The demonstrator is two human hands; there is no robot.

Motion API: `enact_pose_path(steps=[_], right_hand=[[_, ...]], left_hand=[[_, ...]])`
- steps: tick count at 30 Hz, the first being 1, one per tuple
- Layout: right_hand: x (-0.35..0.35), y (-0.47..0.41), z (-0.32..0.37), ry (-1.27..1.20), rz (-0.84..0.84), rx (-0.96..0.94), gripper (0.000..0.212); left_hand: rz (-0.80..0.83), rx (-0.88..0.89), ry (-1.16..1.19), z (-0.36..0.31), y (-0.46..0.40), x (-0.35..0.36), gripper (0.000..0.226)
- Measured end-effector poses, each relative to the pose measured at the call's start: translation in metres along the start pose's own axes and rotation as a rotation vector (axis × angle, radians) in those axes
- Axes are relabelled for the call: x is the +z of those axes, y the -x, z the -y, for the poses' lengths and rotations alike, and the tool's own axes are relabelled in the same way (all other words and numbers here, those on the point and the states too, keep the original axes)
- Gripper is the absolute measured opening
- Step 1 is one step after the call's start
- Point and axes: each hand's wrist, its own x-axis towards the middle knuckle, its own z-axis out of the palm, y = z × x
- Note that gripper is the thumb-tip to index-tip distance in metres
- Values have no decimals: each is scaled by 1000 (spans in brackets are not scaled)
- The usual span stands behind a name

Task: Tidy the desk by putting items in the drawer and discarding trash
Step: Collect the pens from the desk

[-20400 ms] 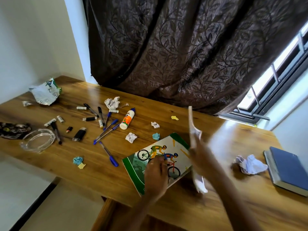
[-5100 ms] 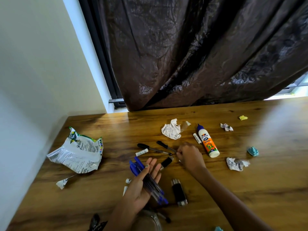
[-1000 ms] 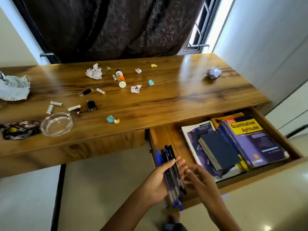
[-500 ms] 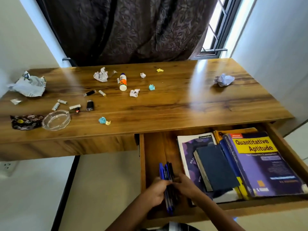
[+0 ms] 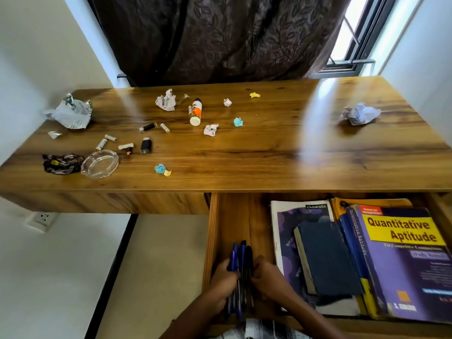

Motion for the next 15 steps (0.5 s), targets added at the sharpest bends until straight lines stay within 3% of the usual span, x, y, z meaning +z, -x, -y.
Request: enact_pose_path(steps=[3, 6, 11, 15], right_hand=[[1, -3, -2, -5, -12, 10, 27], [2, -5, -4, 32, -46, -3, 32], [4, -8, -6, 23, -163, -50, 37], [1, -16, -5, 44, -199, -72, 50]], left_hand=[[-45, 76, -36, -2, 2, 4, 38], [-86, 155, -176, -2, 1, 9, 56], [-91, 263, -498, 0, 1, 12, 77], [12, 295, -933, 3, -7, 6, 84]])
